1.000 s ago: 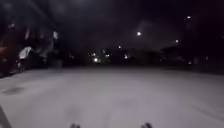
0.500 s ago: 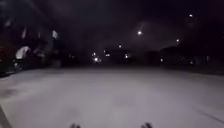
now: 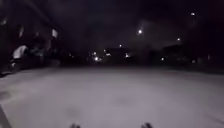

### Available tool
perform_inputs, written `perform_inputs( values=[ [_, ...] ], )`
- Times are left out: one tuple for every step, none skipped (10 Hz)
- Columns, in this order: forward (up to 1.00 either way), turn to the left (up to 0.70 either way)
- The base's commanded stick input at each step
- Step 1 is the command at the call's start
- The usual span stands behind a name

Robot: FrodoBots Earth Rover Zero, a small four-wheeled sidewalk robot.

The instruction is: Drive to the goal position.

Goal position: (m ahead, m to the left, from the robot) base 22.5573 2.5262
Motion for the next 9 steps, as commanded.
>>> perform_inputs(
  values=[
    [0.50, 0.00],
    [0.50, 0.00],
    [0.50, 0.00],
    [0.50, 0.00],
    [0.50, 0.00],
    [0.50, 0.00],
    [0.50, 0.00],
    [0.50, 0.00],
    [0.50, 0.00]
  ],
)
